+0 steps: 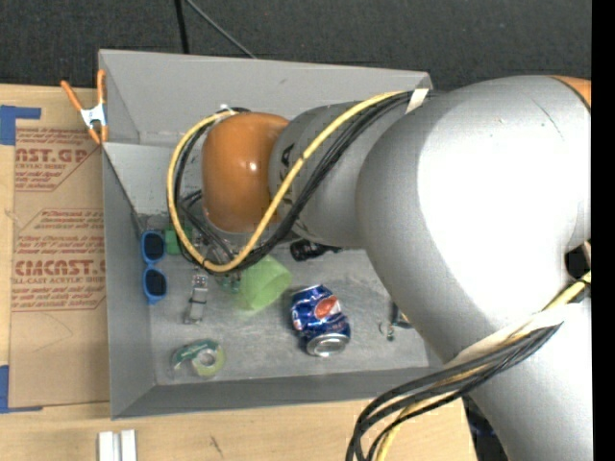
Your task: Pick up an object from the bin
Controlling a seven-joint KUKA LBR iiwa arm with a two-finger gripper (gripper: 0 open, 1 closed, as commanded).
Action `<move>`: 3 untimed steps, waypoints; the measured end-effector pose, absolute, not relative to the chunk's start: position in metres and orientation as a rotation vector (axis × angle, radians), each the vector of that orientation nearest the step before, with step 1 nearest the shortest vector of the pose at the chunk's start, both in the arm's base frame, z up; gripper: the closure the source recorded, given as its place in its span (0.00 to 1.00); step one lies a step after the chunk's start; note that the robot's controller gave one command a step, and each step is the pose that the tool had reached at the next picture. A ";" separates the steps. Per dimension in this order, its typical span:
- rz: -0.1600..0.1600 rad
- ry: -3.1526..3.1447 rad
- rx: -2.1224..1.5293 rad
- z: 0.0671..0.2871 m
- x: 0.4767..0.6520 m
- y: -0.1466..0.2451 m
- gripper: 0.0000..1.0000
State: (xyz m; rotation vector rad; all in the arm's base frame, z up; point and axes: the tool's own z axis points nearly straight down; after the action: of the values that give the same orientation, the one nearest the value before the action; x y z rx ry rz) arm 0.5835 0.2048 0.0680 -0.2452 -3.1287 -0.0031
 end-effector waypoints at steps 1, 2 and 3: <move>-0.002 -3.067 -0.688 0.131 0.549 0.178 0.00; 0.009 -3.068 -0.646 0.121 0.495 0.108 0.00; 0.006 -3.104 -0.473 0.109 0.484 0.043 0.00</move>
Offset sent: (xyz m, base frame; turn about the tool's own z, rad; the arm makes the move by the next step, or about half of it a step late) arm -0.0346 -0.0270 0.0615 0.2847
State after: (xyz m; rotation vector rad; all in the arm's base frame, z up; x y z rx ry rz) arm 0.4845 0.0428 0.1090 -0.4730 -3.1035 0.0059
